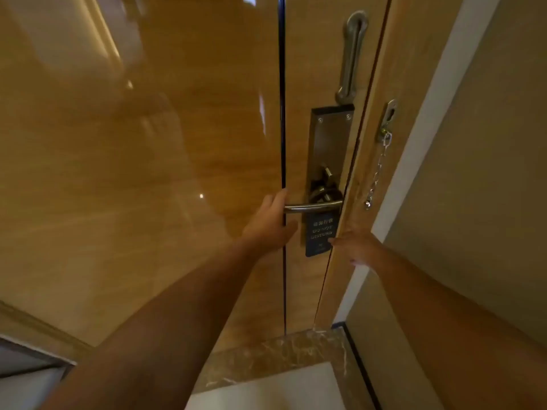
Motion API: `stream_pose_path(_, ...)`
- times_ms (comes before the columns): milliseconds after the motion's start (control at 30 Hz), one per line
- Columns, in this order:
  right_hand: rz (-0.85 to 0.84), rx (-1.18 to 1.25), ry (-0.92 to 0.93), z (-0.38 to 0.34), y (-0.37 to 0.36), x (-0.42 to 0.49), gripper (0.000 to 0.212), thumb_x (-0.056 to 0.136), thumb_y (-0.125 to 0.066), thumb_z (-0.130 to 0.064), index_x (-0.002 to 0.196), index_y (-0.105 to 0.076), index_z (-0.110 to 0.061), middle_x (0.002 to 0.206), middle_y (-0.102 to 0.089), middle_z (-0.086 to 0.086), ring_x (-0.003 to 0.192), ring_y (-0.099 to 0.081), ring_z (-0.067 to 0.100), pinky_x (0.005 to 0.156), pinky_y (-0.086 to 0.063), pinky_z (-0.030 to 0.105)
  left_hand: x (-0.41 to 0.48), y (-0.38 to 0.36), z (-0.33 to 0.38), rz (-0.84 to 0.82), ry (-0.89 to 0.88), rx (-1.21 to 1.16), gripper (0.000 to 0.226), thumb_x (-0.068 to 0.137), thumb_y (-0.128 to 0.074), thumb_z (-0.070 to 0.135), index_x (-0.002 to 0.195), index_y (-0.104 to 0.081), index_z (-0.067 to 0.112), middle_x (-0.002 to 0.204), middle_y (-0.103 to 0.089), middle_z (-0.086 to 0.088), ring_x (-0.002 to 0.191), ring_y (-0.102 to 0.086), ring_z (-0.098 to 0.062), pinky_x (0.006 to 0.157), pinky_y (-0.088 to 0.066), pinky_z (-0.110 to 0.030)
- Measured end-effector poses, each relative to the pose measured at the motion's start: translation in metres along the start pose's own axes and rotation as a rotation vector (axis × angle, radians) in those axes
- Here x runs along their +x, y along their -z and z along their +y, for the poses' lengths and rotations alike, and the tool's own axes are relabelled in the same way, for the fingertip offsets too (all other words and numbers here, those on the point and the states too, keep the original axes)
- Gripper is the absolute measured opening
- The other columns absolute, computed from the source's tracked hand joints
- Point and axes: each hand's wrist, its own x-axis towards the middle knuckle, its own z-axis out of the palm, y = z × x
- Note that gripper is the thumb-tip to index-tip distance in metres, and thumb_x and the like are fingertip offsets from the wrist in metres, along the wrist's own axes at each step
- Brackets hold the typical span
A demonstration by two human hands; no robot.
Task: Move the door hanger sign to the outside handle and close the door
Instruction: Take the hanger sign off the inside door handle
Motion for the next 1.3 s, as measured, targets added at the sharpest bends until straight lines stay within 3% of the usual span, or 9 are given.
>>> stream_pose_path(133,0.065,-0.038,-0.055,-0.012,-0.002,0.032,0.052,0.082,-0.067,-0.010,0.128,-0.044,-0.011,0.118,-0.055,0.016,0.098,-0.055,0.029,0.080,-0.049,0.045,0.023,-0.002,-0.005,-0.099,0.044,-0.067,0.064,0.083,-0.063,0.034,0.138,-0.031,0.028,0.130,-0.048,-0.005,0.111,-0.050,-0.021,0.090,-0.047,-0.040)
stream_pose_path(267,0.131,-0.041,0.041,-0.019,-0.004,0.055,0.052,0.077,-0.070,-0.005,0.124,-0.047,-0.012,0.117,-0.059,0.014,0.092,-0.053,0.022,0.072,-0.048,0.036,0.033,-0.004,-0.015,-0.190,-0.003,-0.148,0.038,0.090,-0.053,0.039,0.125,-0.048,0.027,0.112,-0.058,0.001,0.103,-0.056,-0.017,0.079,-0.047,-0.033)
stream_pose_path(400,0.101,-0.114,0.041,-0.020,0.000,0.072,0.031,0.075,-0.075,-0.011,0.101,-0.058,-0.011,0.102,-0.062,0.015,0.102,-0.058,0.035,0.089,-0.051,0.049,0.043,-0.003,-0.022,-0.258,-0.045,-0.024,0.015,0.093,-0.044,0.043,0.099,-0.053,0.033,0.082,-0.056,0.009,0.092,-0.059,-0.026,0.079,-0.043,-0.047)
stream_pose_path(500,0.116,-0.173,0.132,-0.017,0.003,0.074,0.033,0.073,-0.077,-0.019,0.101,-0.060,-0.012,0.102,-0.065,0.015,0.102,-0.060,0.036,0.091,-0.050,0.052,0.044,-0.002,-0.021,-0.254,-0.076,-0.042,0.007,0.094,-0.047,0.035,0.095,-0.052,0.029,0.075,-0.052,0.013,0.071,-0.052,-0.007,0.059,-0.036,-0.028)
stream_pose_path(600,0.098,-0.243,0.191,-0.010,0.011,0.064,0.032,0.074,-0.076,-0.026,0.100,-0.061,-0.015,0.084,-0.064,0.002,0.089,-0.063,0.028,0.079,-0.053,0.042,0.045,0.000,-0.019,-0.287,-0.079,-0.022,0.008,0.094,-0.047,0.034,0.093,-0.054,0.028,0.077,-0.057,0.008,0.068,-0.053,-0.006,0.056,-0.035,-0.023)
stream_pose_path(733,0.099,-0.345,0.273,-0.006,0.030,0.048,0.022,0.077,-0.073,-0.031,0.086,-0.062,-0.014,0.076,-0.062,-0.002,0.073,-0.059,0.015,0.058,-0.040,0.023,0.042,0.000,-0.018,-0.271,-0.036,-0.046,0.012,0.093,-0.044,0.041,0.092,-0.054,0.034,0.082,-0.058,0.005,0.073,-0.055,-0.009,0.059,-0.036,-0.024)
stream_pose_path(933,0.057,-0.405,0.341,-0.026,0.026,0.021,0.011,0.078,-0.071,-0.031,0.080,-0.062,-0.025,0.079,-0.064,-0.004,0.075,-0.060,0.011,0.061,-0.043,0.025,0.043,0.026,-0.012,-0.092,0.077,-0.291,0.049,0.091,-0.034,0.055,0.104,-0.059,0.015,0.099,-0.064,-0.015,0.095,-0.060,-0.033,0.085,-0.047,-0.051)
stream_pose_path(1133,-0.189,-0.295,0.424,-0.054,-0.064,0.000,0.014,0.078,-0.069,-0.029,0.089,-0.062,-0.035,0.083,-0.063,-0.017,0.079,-0.058,-0.001,0.064,-0.042,0.020,0.049,0.074,-0.007,-0.049,0.058,-0.185,0.044,0.090,-0.035,0.058,0.085,-0.062,0.025,0.081,-0.066,0.000,0.077,-0.062,-0.016,0.070,-0.049,-0.035)
stream_pose_path(1300,-0.427,-0.005,0.250,-0.060,-0.052,-0.002,0.009,0.076,-0.072,-0.029,0.083,-0.071,-0.035,0.083,-0.073,-0.014,0.082,-0.066,0.004,0.065,-0.051,0.022,0.061,0.086,0.014,-0.118,0.082,-0.162,0.047,0.095,-0.036,0.050,0.090,-0.065,0.013,0.081,-0.067,-0.006,0.078,-0.062,-0.022,0.070,-0.047,-0.036)
